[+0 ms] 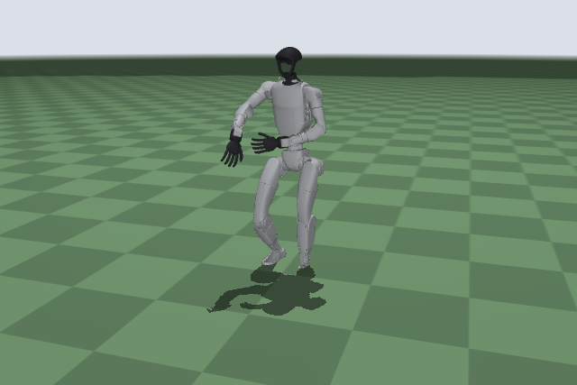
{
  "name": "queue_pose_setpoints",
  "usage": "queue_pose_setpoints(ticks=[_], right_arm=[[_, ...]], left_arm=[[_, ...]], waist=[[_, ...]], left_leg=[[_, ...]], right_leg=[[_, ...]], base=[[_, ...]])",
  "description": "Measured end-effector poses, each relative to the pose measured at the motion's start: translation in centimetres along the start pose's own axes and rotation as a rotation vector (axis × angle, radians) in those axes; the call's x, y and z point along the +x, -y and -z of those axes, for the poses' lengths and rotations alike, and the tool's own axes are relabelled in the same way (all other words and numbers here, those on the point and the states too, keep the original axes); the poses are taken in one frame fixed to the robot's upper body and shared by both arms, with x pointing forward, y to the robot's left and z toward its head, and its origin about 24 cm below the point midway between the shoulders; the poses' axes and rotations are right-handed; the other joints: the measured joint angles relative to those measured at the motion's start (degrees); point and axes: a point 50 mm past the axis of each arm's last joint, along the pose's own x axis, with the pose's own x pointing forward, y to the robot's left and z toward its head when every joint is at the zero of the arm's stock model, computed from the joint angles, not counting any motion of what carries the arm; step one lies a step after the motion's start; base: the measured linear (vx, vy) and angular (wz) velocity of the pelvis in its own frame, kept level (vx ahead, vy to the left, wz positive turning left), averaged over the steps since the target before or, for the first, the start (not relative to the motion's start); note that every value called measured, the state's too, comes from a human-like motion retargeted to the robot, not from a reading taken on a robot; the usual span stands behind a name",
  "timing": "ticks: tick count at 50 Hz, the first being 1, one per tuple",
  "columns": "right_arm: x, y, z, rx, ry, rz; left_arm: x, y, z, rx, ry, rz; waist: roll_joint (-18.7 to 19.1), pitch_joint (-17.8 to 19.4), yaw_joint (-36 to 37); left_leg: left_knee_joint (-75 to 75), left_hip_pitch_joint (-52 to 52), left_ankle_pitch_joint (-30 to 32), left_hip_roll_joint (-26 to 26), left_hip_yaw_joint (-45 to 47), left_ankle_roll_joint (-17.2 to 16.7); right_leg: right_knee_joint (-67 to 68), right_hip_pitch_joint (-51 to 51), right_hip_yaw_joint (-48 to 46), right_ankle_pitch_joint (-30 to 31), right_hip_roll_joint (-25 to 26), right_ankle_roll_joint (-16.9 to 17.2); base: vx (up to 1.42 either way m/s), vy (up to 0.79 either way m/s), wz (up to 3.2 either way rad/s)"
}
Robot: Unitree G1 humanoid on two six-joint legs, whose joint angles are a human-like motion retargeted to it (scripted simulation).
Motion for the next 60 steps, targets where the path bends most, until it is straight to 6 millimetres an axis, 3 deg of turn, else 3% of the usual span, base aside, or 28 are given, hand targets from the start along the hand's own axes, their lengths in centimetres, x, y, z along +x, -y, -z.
queue_pose_setpoints(ticks=[6, 9, 15, 19, 22, 25, 27, 30, 32, 34, 37, 40, 43, 48, 52, 55, 60], right_arm=[[-0.1, -0.3, -0.2, 0.018, 0.014, 0.06], [-0.7, 0.1, 0.8, -0.005, -0.006, 0.085], [-1.1, 0.1, 1.6, -0.061, -0.022, 0.092], [-2.1, 1.5, 3.4, -0.072, -0.064, 0.165], [-3.5, 3.6, 5.3, -0.041, -0.115, 0.277], [-5.9, 6.9, 7.3, 0.021, -0.165, 0.464], [-8.4, 9.3, 8.6, 0.058, -0.189, 0.631], [-13.1, 12.9, 9.0, 0.073, -0.171, 0.93], [-17.1, 14.3, 7.7, 0.07, -0.108, 1.159], [-20.4, 13.9, 5.1, 0.084, -0.004, 1.341], [-22.2, 12.5, 0.8, 0.18, 0.22, 1.491], [-21.0, 10.4, -2.4, 0.372, 0.423, 1.446], [-17.2, 8.1, -4.5, 0.582, 0.526, 1.227], [-8.5, 2.5, -6.7, 0.749, 0.454, 0.769], [-3.5, -1.7, -7.8, 0.723, 0.332, 0.519], [-1.7, -3.5, -8.6, 0.702, 0.283, 0.424], [-0.9, -4.5, -10.0, 0.717, 0.286, 0.388]], left_arm=[[0.2, 0.2, -1.1, 0.068, 0.049, 0.036], [0.4, -0.3, -2.1, 0.113, 0.088, 0.042], [0.0, -0.1, -2.9, 0.138, 0.13, 0.06], [-0.5, 0.0, -3.0, 0.124, 0.129, 0.074], [-0.9, 0.0, -2.6, 0.091, 0.109, 0.078], [-1.2, -0.2, -2.3, 0.042, 0.087, 0.067], [-1.3, -0.4, -2.0, -0.006, 0.076, 0.049], [-1.7, -0.9, -1.5, -0.103, 0.064, -0.006], [-2.0, -1.4, -1.3, -0.176, 0.065, -0.056], [-2.3, -1.4, -0.6, -0.255, 0.049, -0.091], [-2.9, -1.1, 0.8, -0.346, 0.002, -0.138], [-2.9, -0.6, 1.7, -0.374, -0.043, -0.13], [-2.0, -0.1, 1.2, -0.31, -0.044, -0.073], [-0.3, 0.4, -1.3, -0.132, 0.048, -0.021], [0.3, 0.6, -3.0, -0.031, 0.137, -0.031], [0.1, 0.5, -3.2, 0.005, 0.162, -0.046], [-0.9, 0.7, -1.9, -0.029, 0.12, -0.075]], waist=[[-3.03, -0.44, -1.04], [-0.74, -0.85, 0.07], [-2.55, -1.11, 1.04], [-2.15, -0.95, 1.89], [-1.52, -0.44, 2.42], [-0.73, 0.67, 2.64], [-0.46, 1.32, 1.53], [0.77, 2.41, 0.83], [4.76, 2.36, 1.27], [10.25, 0.75, 2.8], [12.16, -1.2, 0.19], [11.29, -2.11, -4.0], [9.48, -1.96, -6.61], [7.46, 0.25, -6.97], [5.78, 2.1, -6.1], [4.72, 2.56, -5.13], [2.8, 1.81, -2.64]], left_leg=[[-0.14, 0.27, 1.62, -3.5, 0.29, 0.28], [-5.12, 1.57, 3.77, -0.35, 0.22, -0.34], [-3.5, -0.23, 4.35, -1.51, 1.44, -0.57], [-2.07, -2.13, 4.42, -0.64, 2.18, -0.89], [0.06, -4.26, 3.99, 0.3, 3.07, -1.04], [4.64, -7.67, 2.76, 1.8, 5.46, -0.86], [10.26, -9.92, -1.98, 4.39, 13.71, 2.48], [25.57, -14.2, -11.13, 7.79, 18.13, 5.36], [38.39, -17.19, -17.89, 13.87, 18.2, 6.11], [45.83, -18.21, -22.31, 21.08, 17.7, 5.66], [41.67, -13.57, -23.04, 21.06, 18.77, 4.98], [30.01, -7.78, -22.3, 16.1, 20.15, 4.71], [21.09, -3.63, -21.62, 11.33, 20.36, 5.66], [14.51, 1.23, -20.16, 7.07, 18.36, 5.93], [13.68, 3.4, -19.42, 5.74, 16.6, 5.98], [13.61, 4.12, -18.94, 5.49, 15.1, 6.23], [16.52, 3.32, -18.73, 6.08, 13.32, 6.03]], right_leg=[[-0.11, 2.29, 3.17, -2.65, -1.65, 0.41], [-5.62, 3.64, 2.8, -1.68, 2.05, -0.5], [-7.56, 3.86, 3.88, -3.19, 0.92, -0.53], [-8.97, 3.2, 3.4, -2.98, 1.45, -0.93], [-9.6, 2.22, 2.9, -2.56, 2.02, -1.24], [-9.79, 0.74, 2.05, -1.51, 2.44, -1.04], [-9.7, -0.62, 0.77, -0.85, 1.26, -0.42], [-8.6, -2.84, 0.97, -0.2, 2.1, 0.29], [-9.92, -4.14, 0.15, 1.27, 6.93, -0.13], [-14.11, -5.23, -1.02, 4.62, 13.38, -1.03], [-15.92, -6.5, -0.73, 6.28, 14.3, -0.85], [-14.78, -7.24, 0.02, 5.92, 11.85, 0.17], [-11.49, -7.96, 0.89, 4.98, 8.73, 1.2], [-6.59, -7.54, 1.8, 5.65, 5.8, 2.65], [-3.99, -6.39, 2.33, 6.46, 4.56, 3.95], [-4.23, -5.1, 2.17, 5.61, 3.64, 3.99], [-5.91, -3.39, 1.48, 4.57, 1.84, 2.48]], base=[[-0.06, 0.02, 0.23], [0.0, -0.01, -0.07], [-0.07, -0.06, -0.04], [-0.09, -0.1, -0.13], [-0.11, -0.1, -0.14], [-0.13, -0.08, 0.01], [-0.13, -0.04, 0.4], [-0.12, -0.02, -0.15], [-0.1, 0.0, -0.79], [-0.1, 0.01, -1.0], [-0.1, 0.03, -0.11], [-0.11, 0.08, 0.5], [-0.14, 0.1, 0.7], [-0.13, 0.1, 0.52], [-0.1, 0.04, 0.39], [-0.03, -0.01, 0.33], [0.04, -0.09, 0.23]])
